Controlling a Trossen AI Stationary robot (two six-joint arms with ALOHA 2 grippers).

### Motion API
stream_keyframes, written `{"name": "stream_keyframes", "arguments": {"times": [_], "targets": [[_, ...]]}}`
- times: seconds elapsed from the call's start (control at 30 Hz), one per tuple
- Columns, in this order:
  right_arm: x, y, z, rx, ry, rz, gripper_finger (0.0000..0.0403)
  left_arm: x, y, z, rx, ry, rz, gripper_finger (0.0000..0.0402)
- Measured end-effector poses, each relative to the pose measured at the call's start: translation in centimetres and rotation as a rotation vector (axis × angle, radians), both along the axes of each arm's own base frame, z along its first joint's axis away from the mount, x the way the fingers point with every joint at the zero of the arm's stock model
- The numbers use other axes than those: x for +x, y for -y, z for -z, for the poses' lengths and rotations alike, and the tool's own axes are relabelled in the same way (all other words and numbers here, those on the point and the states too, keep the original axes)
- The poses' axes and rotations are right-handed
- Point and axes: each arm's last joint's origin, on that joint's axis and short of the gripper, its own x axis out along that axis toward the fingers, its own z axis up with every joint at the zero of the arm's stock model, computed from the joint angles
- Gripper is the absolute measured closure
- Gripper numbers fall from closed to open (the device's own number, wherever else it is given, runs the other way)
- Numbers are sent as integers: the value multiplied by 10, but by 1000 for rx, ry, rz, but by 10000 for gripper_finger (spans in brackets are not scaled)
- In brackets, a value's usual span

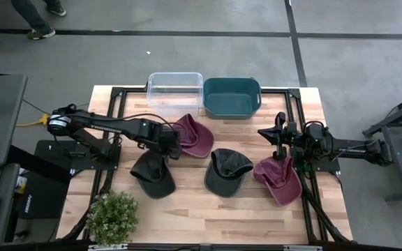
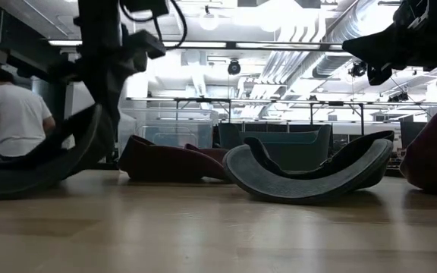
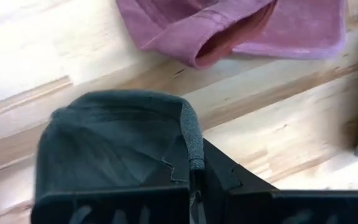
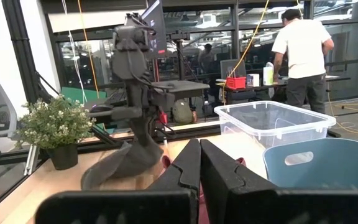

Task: Pick & Place hat
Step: Put the left black cap into the transparent bin

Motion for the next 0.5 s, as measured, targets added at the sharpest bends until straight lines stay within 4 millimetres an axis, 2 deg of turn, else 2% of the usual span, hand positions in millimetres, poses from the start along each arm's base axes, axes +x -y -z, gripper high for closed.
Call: {"name": "stream_keyframes", "arguments": {"times": [0.27, 0.5], "targets": [[0, 0, 0, 0, 0, 0, 402, 0, 20, -30, 95, 16, 37, 401], [0, 0, 0, 0, 0, 0, 402, -9, 31, -55, 193, -22, 50, 401]]}}
